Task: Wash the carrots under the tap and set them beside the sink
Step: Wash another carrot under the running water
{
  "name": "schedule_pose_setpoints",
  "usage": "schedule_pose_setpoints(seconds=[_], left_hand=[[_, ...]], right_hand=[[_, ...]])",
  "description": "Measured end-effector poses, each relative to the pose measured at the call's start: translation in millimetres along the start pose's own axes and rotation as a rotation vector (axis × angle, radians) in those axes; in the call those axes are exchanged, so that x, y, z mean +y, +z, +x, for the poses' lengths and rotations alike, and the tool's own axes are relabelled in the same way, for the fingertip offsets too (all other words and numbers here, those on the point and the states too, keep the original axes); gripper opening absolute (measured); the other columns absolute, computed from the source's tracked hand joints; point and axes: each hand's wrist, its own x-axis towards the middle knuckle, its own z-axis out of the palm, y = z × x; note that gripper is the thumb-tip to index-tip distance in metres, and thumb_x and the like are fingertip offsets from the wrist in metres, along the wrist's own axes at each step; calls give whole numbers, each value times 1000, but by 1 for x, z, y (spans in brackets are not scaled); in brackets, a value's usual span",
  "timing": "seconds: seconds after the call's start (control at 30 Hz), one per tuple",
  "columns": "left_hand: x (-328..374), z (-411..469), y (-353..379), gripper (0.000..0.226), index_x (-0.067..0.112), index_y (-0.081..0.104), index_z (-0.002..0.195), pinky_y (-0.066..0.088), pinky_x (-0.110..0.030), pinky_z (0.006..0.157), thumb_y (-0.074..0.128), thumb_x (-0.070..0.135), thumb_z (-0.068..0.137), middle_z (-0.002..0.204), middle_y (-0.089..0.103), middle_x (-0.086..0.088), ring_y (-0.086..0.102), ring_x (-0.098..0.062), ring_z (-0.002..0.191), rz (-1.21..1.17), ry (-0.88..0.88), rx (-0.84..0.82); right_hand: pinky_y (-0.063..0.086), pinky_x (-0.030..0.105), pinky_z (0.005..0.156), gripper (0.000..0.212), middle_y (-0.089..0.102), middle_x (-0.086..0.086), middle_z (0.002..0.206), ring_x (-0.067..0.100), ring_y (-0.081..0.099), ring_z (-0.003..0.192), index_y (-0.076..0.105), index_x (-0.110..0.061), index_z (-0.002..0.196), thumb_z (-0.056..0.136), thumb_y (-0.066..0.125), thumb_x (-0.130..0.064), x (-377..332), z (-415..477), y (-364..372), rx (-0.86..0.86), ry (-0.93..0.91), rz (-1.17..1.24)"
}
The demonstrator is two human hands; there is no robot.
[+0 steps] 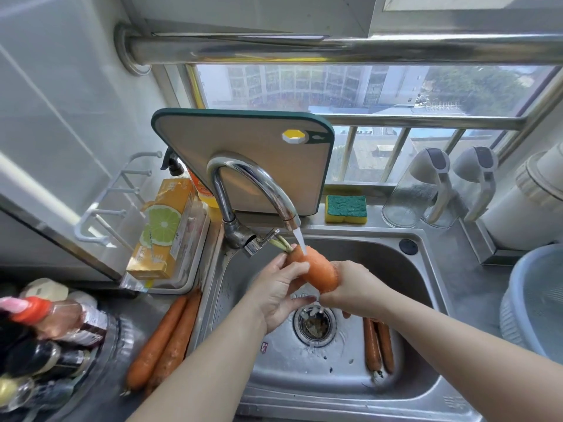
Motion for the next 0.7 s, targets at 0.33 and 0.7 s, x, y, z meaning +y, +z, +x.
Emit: schedule_pose_setpoints(seconds=[0.33, 0.7], left_hand=[[3, 2, 0, 29, 19, 61, 113, 52, -46, 80, 62, 8, 87, 106, 63, -8, 58, -24, 104, 31, 23, 40], [-6, 5, 11, 27, 17, 62, 114, 55, -37, 71, 65, 17, 87, 108, 66, -8, 63, -21, 91, 42, 179, 271]], right_hand=[[57, 34, 55, 19, 62, 2, 66, 16, 61, 51, 59, -18, 83, 67, 68, -18, -4, 0, -3, 8, 0, 23], [59, 37, 63, 24, 65, -1, 75, 20, 66, 68, 59, -21, 88, 65, 65, -22, -12, -2, 2, 101, -22, -174]])
